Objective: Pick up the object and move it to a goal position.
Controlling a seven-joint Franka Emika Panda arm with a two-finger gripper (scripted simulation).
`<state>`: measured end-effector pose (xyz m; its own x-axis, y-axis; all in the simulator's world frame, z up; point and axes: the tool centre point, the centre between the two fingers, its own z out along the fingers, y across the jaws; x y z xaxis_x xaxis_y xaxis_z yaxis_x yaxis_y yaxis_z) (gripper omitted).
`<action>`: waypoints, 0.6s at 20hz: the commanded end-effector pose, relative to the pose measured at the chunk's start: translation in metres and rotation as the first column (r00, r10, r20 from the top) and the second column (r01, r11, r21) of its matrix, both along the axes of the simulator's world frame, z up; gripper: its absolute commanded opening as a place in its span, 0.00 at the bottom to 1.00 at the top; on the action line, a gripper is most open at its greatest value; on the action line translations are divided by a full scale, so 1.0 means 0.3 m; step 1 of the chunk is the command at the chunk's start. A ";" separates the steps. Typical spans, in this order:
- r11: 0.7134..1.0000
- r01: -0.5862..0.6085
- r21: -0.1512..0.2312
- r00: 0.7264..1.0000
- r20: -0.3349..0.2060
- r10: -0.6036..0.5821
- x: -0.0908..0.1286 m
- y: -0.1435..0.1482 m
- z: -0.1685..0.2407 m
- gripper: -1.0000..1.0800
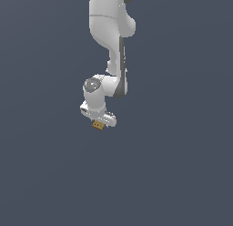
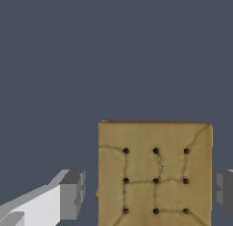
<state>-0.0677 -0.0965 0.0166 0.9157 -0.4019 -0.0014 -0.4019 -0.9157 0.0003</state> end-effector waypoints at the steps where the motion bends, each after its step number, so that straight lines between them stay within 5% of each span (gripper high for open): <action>1: 1.000 0.000 0.000 1.000 0.001 0.000 0.002 0.000 -0.016 0.96; 3: 1.000 0.000 0.000 1.000 0.001 0.000 0.003 0.000 -0.020 0.96; 4: 1.000 0.000 0.000 1.000 0.001 0.000 0.003 0.000 -0.020 0.00; 12: 1.000 0.000 0.000 1.000 0.001 0.000 0.003 0.000 -0.020 0.00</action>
